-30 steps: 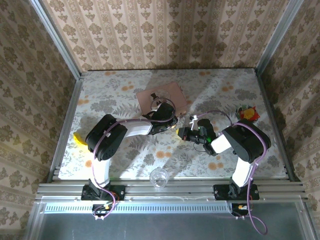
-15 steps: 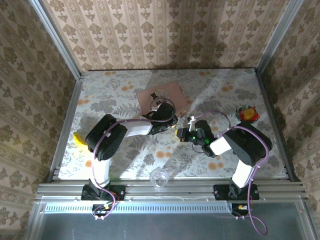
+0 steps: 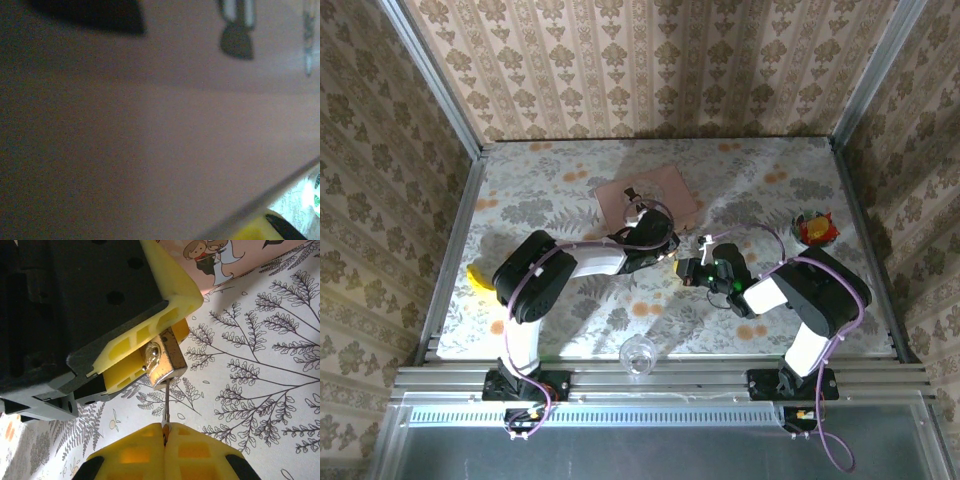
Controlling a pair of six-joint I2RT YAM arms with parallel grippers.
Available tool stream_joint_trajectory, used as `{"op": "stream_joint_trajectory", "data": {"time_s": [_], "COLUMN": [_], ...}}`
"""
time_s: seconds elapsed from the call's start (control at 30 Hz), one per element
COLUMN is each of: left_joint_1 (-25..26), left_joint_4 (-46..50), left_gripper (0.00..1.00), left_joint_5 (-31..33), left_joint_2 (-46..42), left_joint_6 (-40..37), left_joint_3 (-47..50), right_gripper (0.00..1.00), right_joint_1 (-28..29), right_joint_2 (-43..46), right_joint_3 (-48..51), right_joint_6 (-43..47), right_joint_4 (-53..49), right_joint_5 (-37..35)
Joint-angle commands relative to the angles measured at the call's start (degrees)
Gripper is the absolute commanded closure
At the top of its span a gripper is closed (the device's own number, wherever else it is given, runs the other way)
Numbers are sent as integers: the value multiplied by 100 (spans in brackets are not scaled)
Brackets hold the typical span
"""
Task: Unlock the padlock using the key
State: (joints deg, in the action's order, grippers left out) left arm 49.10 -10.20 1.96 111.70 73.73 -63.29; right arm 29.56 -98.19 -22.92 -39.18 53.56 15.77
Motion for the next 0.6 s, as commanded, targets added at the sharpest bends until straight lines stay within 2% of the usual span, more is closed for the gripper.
{"op": "stream_joint_trajectory", "data": {"time_s": [0.0,0.57], "left_joint_1": [473,443], "left_joint_4": [-193,-137], "left_gripper": [100,100], "left_joint_5": [-1579,-1523], "left_joint_2": [228,45], "left_joint_6": [833,822], "left_joint_3": [244,371], "right_gripper": [100,100], "right_joint_1": [58,-238], "right_joint_2": [199,-552], "right_joint_3": [-165,-34], "right_joint_6": [167,-336], "right_joint_4": [728,1946], "right_joint_5": [166,606]}}
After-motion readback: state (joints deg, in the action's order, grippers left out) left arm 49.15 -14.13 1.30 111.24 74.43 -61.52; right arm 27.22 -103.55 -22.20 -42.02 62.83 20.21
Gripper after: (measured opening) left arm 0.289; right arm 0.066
